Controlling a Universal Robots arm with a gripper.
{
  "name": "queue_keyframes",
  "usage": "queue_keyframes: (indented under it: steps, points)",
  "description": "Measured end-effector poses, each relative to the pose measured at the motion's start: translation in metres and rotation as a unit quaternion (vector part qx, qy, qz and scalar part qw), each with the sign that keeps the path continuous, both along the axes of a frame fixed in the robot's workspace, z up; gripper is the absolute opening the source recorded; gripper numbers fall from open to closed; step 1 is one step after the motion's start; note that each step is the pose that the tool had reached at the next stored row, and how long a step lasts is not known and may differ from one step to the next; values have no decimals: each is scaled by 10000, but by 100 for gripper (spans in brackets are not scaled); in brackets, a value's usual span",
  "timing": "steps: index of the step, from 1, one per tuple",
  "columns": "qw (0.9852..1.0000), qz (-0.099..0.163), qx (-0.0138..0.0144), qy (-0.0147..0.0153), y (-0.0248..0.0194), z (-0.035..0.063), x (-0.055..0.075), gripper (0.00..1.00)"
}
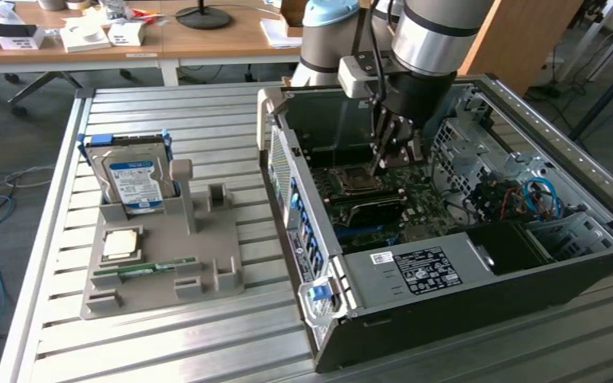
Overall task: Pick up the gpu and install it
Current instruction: 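Press down on the gpu until it lock into place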
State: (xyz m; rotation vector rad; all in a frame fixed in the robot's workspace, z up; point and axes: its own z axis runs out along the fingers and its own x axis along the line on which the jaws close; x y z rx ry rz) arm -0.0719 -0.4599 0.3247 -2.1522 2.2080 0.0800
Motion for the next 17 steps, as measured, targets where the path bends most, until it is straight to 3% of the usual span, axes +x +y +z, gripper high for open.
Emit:
queue_keyframes:
  steps: [17]
  points:
    - [10000,0,-3,1,-1,-127,0,11]
